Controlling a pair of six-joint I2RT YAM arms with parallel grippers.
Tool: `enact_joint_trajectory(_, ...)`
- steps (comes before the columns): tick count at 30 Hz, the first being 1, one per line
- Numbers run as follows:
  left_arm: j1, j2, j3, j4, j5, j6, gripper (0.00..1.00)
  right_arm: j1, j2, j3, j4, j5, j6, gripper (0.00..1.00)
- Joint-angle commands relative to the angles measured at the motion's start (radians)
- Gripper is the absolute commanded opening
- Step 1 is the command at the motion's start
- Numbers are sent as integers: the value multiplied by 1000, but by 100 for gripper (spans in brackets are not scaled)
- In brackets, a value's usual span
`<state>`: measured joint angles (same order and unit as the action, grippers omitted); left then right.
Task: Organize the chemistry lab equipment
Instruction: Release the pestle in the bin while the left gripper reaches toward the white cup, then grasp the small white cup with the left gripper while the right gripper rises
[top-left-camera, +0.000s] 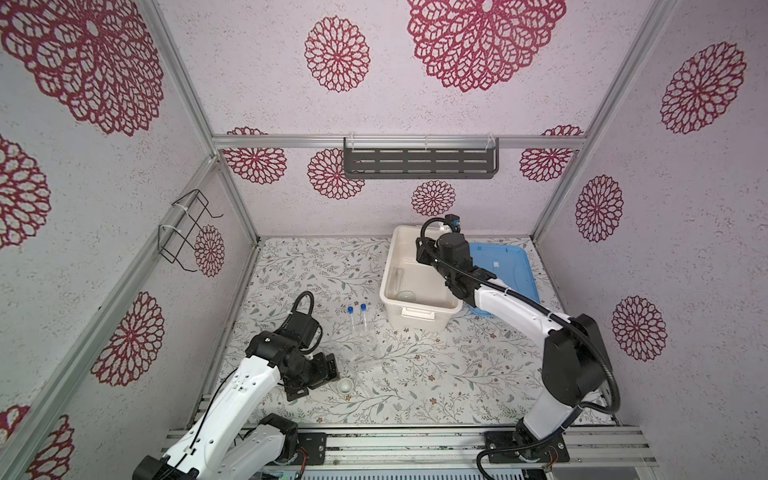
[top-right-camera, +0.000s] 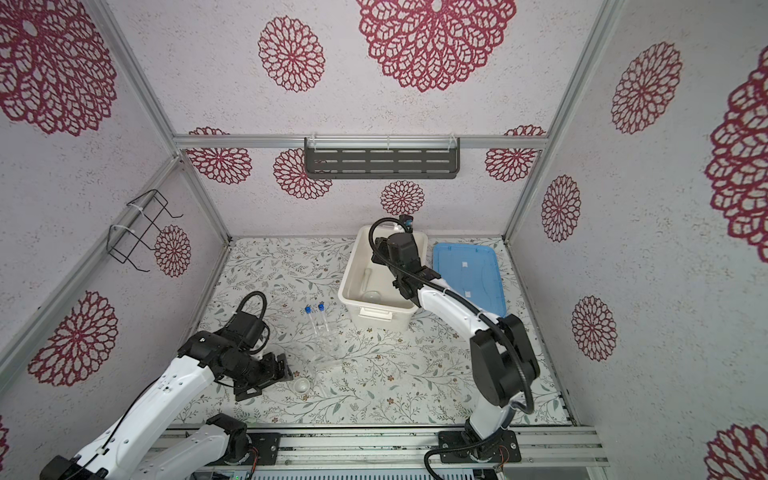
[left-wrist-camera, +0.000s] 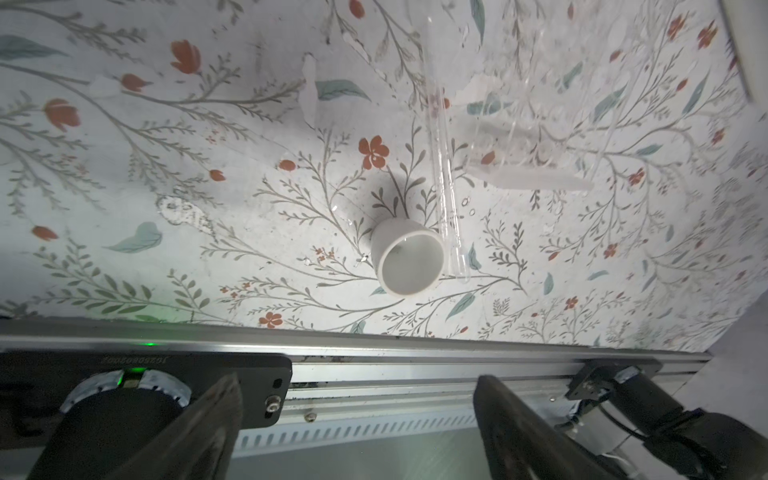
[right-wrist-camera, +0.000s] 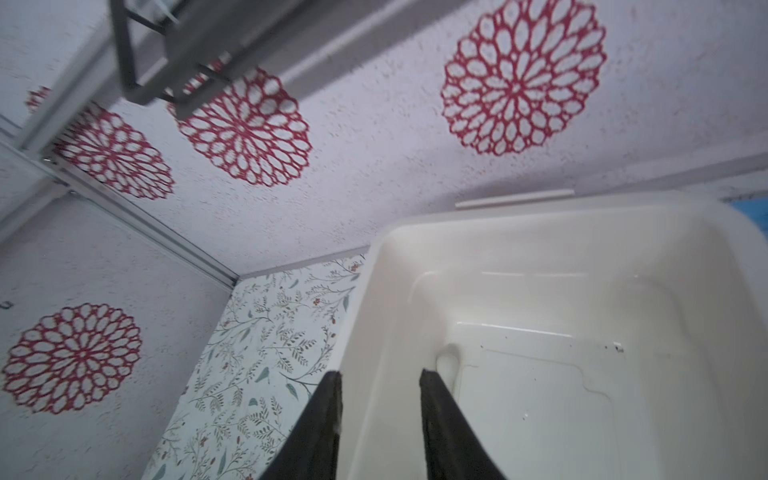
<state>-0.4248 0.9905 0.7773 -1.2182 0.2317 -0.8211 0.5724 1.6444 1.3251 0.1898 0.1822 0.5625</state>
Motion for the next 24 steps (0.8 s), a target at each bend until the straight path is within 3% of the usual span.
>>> enact_joint_trajectory(1,-93,26,-2,43,-96,-117,88,21,-126,-35,19,6,-142,36)
enact_joint_trajectory(10,-209,130,-30,152,-132,-225,70,35,-387,-239,43,94,-175,37)
enact_joint_trajectory(17,-209,216,-51,220,-92,-193,69,48,-446,-265,39,73,-240,39)
enact_joint_trajectory(24,-175,268,-82,245,-89,-172,54,53,-533,-328,74,118,-235,40)
